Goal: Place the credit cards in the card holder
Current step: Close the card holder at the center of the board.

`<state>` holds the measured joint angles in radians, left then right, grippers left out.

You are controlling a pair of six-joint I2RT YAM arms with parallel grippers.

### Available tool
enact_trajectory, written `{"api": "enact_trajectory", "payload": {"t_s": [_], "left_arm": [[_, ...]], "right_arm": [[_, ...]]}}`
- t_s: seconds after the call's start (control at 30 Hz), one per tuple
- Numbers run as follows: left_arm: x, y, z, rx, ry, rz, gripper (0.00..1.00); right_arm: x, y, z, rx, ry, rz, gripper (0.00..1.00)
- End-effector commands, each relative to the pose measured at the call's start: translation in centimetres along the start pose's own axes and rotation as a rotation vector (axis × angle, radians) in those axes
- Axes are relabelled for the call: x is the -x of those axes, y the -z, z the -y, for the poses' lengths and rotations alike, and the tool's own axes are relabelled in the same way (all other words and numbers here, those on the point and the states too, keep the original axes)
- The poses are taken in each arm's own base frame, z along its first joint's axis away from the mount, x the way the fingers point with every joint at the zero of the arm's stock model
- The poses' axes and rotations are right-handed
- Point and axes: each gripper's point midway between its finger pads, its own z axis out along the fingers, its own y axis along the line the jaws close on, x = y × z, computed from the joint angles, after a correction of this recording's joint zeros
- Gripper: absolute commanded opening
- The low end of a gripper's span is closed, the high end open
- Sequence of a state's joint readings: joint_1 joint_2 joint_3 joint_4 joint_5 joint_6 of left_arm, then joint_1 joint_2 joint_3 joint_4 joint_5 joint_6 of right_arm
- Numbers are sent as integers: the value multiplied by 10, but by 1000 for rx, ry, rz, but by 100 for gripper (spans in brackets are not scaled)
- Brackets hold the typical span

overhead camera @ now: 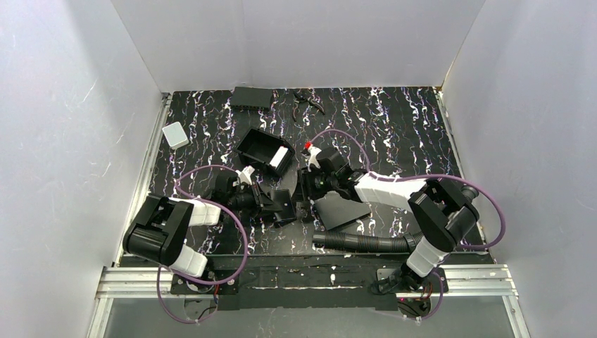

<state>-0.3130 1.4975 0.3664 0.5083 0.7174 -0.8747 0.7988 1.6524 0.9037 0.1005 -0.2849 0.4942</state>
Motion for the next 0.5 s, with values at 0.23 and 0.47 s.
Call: {"api": "enact_trajectory", "payload": {"t_s": [0.23,0.47], "left_arm": [[-3,0,-10,33,1,-1,0],[-3,0,-10,30,1,-2,0]], "right_arm": [[9,-14,2,-19,38,4,41],[9,-13,3,-30,45,9,28]]}}
